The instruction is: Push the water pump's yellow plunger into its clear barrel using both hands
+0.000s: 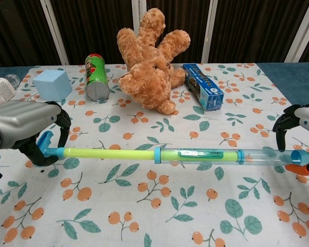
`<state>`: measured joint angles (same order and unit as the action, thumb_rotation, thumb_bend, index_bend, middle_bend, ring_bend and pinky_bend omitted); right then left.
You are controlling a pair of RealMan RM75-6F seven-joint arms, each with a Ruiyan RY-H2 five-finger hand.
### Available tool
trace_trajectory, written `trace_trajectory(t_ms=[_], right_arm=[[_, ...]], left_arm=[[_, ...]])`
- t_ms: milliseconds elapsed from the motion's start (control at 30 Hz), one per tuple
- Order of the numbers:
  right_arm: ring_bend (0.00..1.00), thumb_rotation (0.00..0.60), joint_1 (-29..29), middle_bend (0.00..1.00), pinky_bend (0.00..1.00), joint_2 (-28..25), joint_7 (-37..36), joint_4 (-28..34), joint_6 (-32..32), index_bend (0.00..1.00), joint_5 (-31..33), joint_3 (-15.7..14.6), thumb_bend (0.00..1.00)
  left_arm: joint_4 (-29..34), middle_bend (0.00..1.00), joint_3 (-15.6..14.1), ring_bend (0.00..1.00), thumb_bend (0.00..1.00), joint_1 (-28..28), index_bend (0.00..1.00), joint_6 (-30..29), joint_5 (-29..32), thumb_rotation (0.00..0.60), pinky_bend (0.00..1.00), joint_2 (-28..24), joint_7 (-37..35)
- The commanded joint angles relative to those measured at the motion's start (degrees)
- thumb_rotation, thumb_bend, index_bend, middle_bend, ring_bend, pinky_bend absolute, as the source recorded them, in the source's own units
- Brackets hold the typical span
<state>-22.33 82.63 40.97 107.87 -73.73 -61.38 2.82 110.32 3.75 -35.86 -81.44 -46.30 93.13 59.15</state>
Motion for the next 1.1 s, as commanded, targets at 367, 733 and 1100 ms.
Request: trace_trajectory(t_ms=[367,733,1100], right_arm=[[0.00,0.600,-0.77,0.25,0.00,1.45,3.48,2.95,-1.32,0.82,-0.20,-0.30,0.40],[0.00,0.600,-1.20,0.25,0.00,2.43,4.46,3.29,-1.64,0.82,-0.03,-0.54,0.40],[0.00,0.600,-1.61,0.25,0.00,3.49,4.67,3.24,-1.74,0.82,-0.52,-0.63,0.40]], left_arm=[[0.47,0.18,0.96,0.05,0.48,-0.41,0.68,0.11,0.43,0.600,0.17,0.19,-0.70],[0.91,0.18,0.91,0.05,0.48,-0.97,0.68,0.02,0.64,0.600,0.17,1.20,-0.27],[1.05,0.18,0.73,0.05,0.48,-1.36,0.68,-0.74,0.74,0.600,0.17,3.14,0.60]])
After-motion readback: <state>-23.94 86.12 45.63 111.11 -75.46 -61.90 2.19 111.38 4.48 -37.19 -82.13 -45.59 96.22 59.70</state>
